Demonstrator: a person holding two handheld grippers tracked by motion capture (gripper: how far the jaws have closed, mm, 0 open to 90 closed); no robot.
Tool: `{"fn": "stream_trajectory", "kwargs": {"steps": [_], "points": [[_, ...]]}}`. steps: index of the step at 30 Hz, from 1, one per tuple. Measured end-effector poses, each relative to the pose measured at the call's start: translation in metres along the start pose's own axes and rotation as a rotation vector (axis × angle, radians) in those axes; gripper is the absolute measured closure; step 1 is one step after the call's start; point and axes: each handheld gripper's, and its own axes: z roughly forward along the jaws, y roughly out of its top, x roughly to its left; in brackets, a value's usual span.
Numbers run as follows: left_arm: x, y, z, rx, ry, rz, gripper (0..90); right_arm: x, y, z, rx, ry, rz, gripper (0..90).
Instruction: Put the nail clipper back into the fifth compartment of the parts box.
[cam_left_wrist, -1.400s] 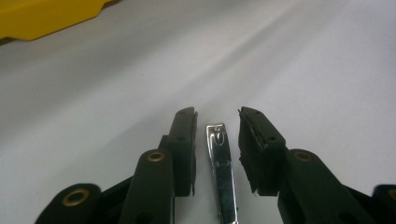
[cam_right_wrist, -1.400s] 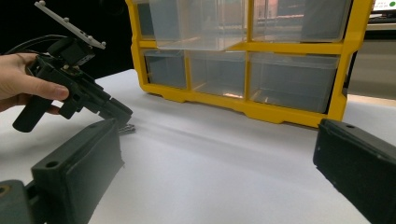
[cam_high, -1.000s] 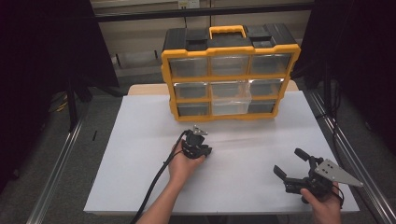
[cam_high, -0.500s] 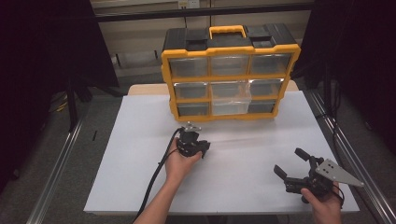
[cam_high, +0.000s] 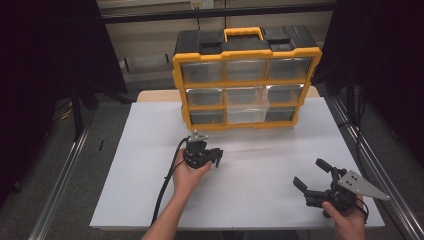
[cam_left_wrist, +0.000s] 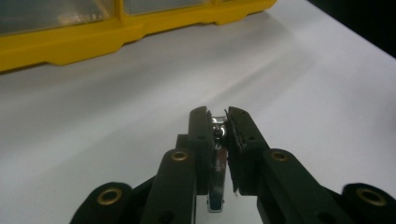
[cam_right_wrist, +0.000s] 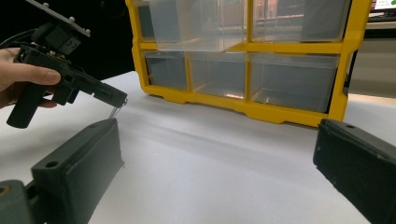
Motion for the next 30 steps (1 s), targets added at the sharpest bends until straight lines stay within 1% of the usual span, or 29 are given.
{"fn": "stream_trajectory", "kwargs": {"steps": [2,5,6,8,9,10,11,12,13,14,15,17,18,20,21,23,24,25,28,29,30], "points": [[0.000,0.001,-0.001,-0.007,-0.005,-0.006,80.7,0.000,0.000,0.000,-0.004,-0.001,-0.001,0.5],[0.002,0.003,-0.006,-0.046,-0.027,-0.032,80.7,0.000,0.000,0.000,-0.002,0.002,-0.004,0.5],[0.002,0.004,-0.007,-0.052,-0.031,-0.034,80.7,0.000,0.000,0.000,-0.002,0.000,-0.005,0.5],[0.002,0.005,-0.009,-0.059,-0.025,-0.033,80.7,0.000,0.000,0.000,-0.002,-0.001,-0.003,0.5],[0.002,0.006,-0.011,-0.074,-0.032,-0.041,80.7,0.000,0.000,0.000,-0.001,-0.003,-0.002,0.5],[0.002,0.007,-0.012,-0.079,-0.038,-0.039,80.7,0.000,0.000,0.000,-0.001,-0.002,-0.002,0.5],[0.001,0.008,-0.013,-0.085,-0.032,-0.036,80.7,0.001,0.000,0.001,-0.003,-0.006,0.004,0.5],[0.001,0.009,-0.014,-0.096,-0.039,-0.035,80.7,0.000,0.000,0.001,-0.002,-0.004,0.000,0.5],[0.001,0.011,-0.015,-0.106,-0.043,-0.040,80.7,0.000,0.000,0.001,-0.002,-0.004,0.001,0.5],[0.001,0.011,-0.015,-0.106,-0.043,-0.040,80.7,0.000,0.000,0.001,-0.002,-0.004,0.001,0.5],[0.002,0.013,-0.018,-0.118,-0.038,-0.038,80.7,0.001,0.000,0.001,-0.003,-0.007,0.003,0.5],[0.002,0.016,-0.020,-0.132,-0.049,-0.039,80.7,0.001,0.000,0.001,-0.003,-0.006,0.003,0.5],[0.002,0.018,-0.022,-0.134,-0.041,-0.036,80.7,0.001,0.000,0.001,-0.003,-0.007,0.003,0.5],[0.002,0.020,-0.023,-0.137,-0.045,-0.029,80.7,0.001,0.000,0.001,-0.002,-0.007,0.003,0.5],[0.001,0.024,-0.026,-0.147,-0.042,-0.023,80.7,0.000,0.000,0.001,-0.002,-0.005,-0.002,0.5],[0.000,0.025,-0.027,-0.151,-0.043,-0.020,80.7,0.001,0.000,0.001,-0.005,-0.008,0.005,0.5],[-0.001,0.029,-0.029,-0.168,-0.039,-0.022,80.7,0.000,0.000,0.001,-0.001,-0.003,-0.003,0.5],[-0.001,0.031,-0.031,-0.167,-0.032,-0.015,80.7,0.001,0.000,0.001,-0.002,-0.007,0.001,0.5],[-0.002,0.035,-0.033,-0.175,-0.035,-0.015,80.7,0.001,0.000,0.001,-0.001,-0.005,0.000,0.5],[-0.002,0.037,-0.034,-0.177,-0.043,-0.008,80.7,0.001,0.000,0.001,-0.001,-0.005,0.000,0.5],[-0.003,0.040,-0.035,-0.185,-0.040,-0.007,80.7,0.001,0.000,0.001,-0.003,-0.006,0.002,0.5]]}}
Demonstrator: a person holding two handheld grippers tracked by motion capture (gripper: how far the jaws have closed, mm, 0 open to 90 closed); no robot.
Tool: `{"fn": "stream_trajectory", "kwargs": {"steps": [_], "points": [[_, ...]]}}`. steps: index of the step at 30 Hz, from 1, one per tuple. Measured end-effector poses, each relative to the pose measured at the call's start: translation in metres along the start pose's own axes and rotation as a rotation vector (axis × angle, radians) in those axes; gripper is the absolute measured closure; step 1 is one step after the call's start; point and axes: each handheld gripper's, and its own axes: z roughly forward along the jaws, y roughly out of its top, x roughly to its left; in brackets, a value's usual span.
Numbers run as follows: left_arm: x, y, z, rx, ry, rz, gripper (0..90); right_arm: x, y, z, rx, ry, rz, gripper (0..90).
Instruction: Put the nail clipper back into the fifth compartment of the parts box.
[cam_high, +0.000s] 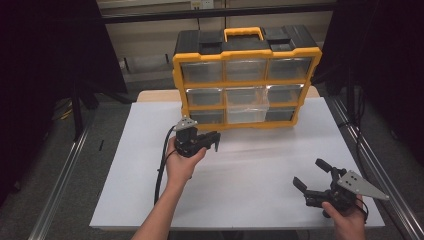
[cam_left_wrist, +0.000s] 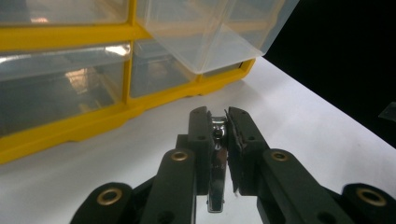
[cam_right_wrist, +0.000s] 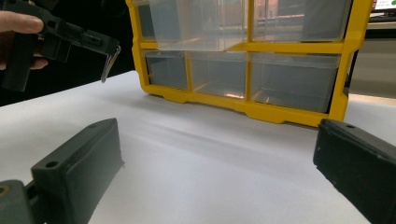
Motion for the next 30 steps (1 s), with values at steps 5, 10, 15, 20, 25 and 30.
{"fn": "stream_trajectory", "kwargs": {"steps": [5,10,15,20,25,30], "points": [[-0.001,0.009,-0.003,-0.013,-0.001,0.009,80.7,0.000,0.000,0.000,0.001,0.003,-0.003,0.5],[-0.002,0.015,-0.005,-0.032,-0.010,0.006,80.7,0.000,0.000,0.000,0.002,0.005,-0.005,0.5],[-0.002,0.023,-0.008,-0.044,-0.017,0.004,80.7,0.000,0.000,0.000,0.001,0.001,-0.003,0.5],[-0.003,0.028,-0.009,-0.042,-0.017,0.010,80.7,0.000,0.000,0.000,0.001,0.005,-0.001,0.5],[-0.004,0.034,-0.010,-0.053,-0.024,0.014,80.7,0.000,0.000,0.000,0.003,0.008,-0.003,0.5],[-0.007,0.043,-0.011,-0.066,-0.033,0.018,80.7,0.000,0.000,0.000,0.005,0.012,-0.006,0.5]]}}
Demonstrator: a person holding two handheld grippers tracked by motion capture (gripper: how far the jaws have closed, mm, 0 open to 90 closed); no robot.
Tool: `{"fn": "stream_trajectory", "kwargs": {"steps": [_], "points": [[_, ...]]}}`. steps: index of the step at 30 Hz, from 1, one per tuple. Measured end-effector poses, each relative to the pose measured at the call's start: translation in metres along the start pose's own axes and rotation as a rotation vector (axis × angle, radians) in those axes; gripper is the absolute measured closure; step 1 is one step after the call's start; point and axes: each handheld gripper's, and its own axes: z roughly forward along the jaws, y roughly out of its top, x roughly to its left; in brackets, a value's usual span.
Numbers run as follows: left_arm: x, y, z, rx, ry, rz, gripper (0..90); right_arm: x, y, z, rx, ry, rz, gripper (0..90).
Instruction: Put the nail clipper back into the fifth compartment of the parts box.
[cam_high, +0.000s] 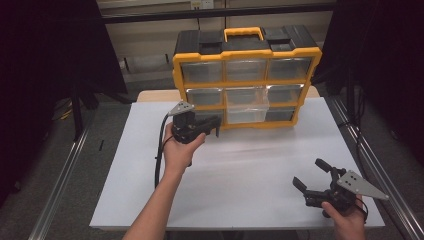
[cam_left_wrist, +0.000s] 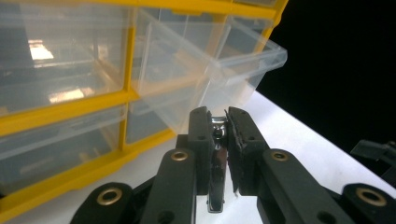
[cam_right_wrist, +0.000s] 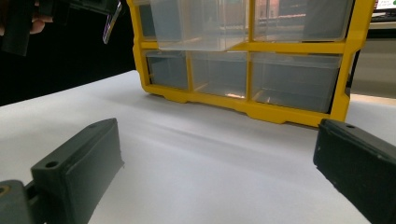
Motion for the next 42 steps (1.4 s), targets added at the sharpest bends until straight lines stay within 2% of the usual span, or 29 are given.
{"fn": "stream_trajectory", "kwargs": {"steps": [3,9,13,23,31,33,36,41,42], "points": [[-0.001,0.007,-0.001,0.009,0.003,0.013,80.7,0.000,0.000,0.000,-0.001,-0.002,0.000,0.5],[-0.003,0.013,-0.001,-0.010,-0.003,0.002,80.7,0.000,0.000,0.000,0.000,0.002,0.000,0.5],[-0.003,0.019,-0.003,-0.006,0.005,0.020,80.7,0.000,0.000,0.000,-0.002,0.001,-0.002,0.5],[-0.002,0.029,-0.002,-0.037,0.007,0.015,80.7,0.000,0.000,0.000,-0.001,-0.002,0.001,0.5],[-0.003,0.037,-0.003,-0.044,0.020,0.016,80.7,0.000,0.000,0.000,0.000,0.003,0.002,0.5],[-0.002,0.040,-0.002,-0.059,0.007,0.016,80.7,0.000,0.000,0.000,0.001,0.001,-0.001,0.5],[-0.003,0.043,-0.002,-0.062,0.020,0.012,80.7,0.000,0.000,0.000,0.000,0.001,0.000,0.5],[-0.003,0.047,0.000,-0.082,-0.002,-0.001,80.7,0.000,0.000,0.000,-0.004,0.000,0.001,0.5],[-0.003,0.047,0.000,-0.081,0.004,0.003,80.7,0.000,0.000,0.000,-0.004,0.000,0.000,0.5]]}}
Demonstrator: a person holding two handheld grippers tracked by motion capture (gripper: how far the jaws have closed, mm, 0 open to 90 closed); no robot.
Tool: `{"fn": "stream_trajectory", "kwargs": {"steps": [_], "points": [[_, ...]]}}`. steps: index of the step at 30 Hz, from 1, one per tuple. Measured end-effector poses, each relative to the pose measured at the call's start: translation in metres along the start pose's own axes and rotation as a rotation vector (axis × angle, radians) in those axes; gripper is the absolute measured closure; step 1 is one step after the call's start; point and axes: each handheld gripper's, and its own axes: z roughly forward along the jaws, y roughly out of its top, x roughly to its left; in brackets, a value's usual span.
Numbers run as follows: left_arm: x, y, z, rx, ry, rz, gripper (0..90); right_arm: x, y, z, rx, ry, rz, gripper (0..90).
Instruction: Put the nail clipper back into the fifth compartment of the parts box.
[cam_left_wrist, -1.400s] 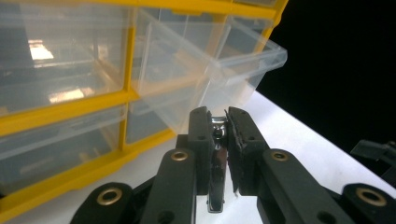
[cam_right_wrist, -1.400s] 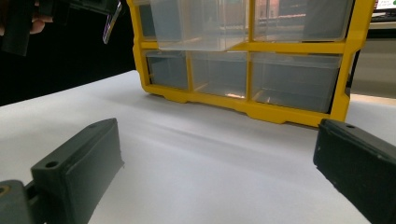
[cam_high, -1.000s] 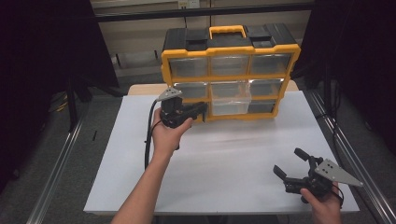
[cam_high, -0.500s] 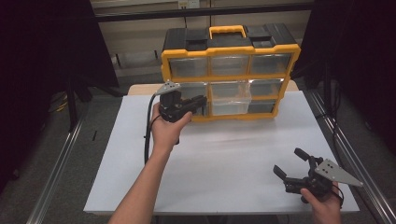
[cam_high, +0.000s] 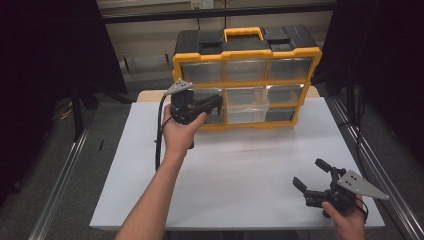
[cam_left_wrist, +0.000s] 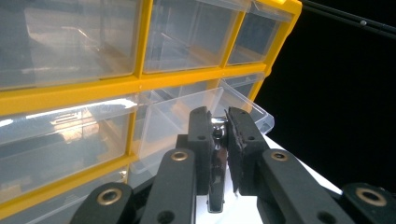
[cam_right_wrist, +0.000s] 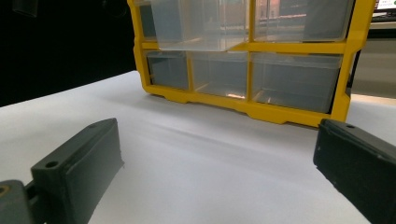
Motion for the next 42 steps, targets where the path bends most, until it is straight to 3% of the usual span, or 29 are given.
{"fn": "stream_trajectory", "kwargs": {"steps": [10,15,42], "points": [[-0.001,0.004,0.005,-0.001,-0.003,0.004,80.7,0.000,0.000,0.000,0.002,0.001,-0.003,0.5],[-0.002,0.008,0.007,0.012,0.013,0.026,80.7,0.000,0.000,0.000,0.002,0.003,-0.004,0.5],[-0.007,0.020,0.030,-0.019,0.009,0.046,80.6,0.000,0.000,0.000,0.003,0.004,0.000,0.5]]}}
